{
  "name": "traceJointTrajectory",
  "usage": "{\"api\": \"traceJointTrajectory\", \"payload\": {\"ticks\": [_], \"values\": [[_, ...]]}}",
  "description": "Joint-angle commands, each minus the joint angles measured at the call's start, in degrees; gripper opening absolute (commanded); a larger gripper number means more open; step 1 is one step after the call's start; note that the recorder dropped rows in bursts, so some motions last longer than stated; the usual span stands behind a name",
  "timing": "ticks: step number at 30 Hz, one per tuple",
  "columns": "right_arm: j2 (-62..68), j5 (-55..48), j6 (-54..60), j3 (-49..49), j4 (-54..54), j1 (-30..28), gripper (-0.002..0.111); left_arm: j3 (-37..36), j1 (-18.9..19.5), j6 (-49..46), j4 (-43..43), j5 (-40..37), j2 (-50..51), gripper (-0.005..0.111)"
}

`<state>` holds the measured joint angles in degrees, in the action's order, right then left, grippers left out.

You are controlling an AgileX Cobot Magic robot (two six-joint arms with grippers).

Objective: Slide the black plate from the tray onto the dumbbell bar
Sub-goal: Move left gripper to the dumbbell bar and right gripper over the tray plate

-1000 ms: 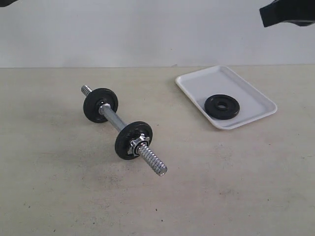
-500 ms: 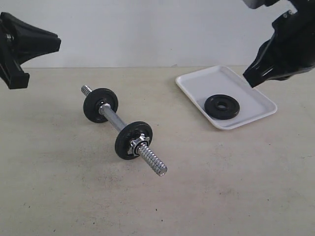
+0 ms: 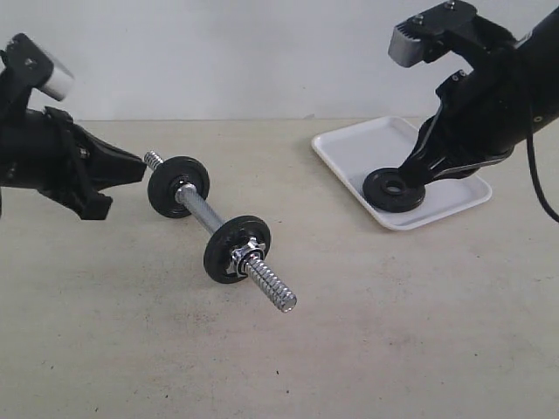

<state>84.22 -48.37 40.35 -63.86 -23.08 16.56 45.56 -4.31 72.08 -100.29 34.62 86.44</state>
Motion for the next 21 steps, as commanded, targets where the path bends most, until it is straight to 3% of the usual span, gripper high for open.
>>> {"api": "traceJointTrajectory", "payload": {"ticks": [1,5,7,12,21], "values": [[1.01,-0.06,0.73,-0.11,-0.53,0.09,0.0,-0.17,-3.63,6.27,0.35,-7.85,2.95,0.004],[1.89,-0.06,0.73,-0.11,-0.53,0.09,0.0,-0.17,-5.85,24.95,0.35,-18.3,3.93,0.004],[2.14,-0.06,0.73,-0.11,-0.63,0.09,0.0,-0.17,-6.66,29.74,0.35,-20.97,4.03,0.004],[2.5,0.17,0.73,-0.11,-0.74,0.09,0.0,1.5,-8.38,32.42,0.35,-24.14,4.72,0.004],[2.5,0.15,0.73,-0.11,-0.85,0.09,0.0,6.53,-8.39,42.6,0.35,-20.95,10.47,0.004]]}}
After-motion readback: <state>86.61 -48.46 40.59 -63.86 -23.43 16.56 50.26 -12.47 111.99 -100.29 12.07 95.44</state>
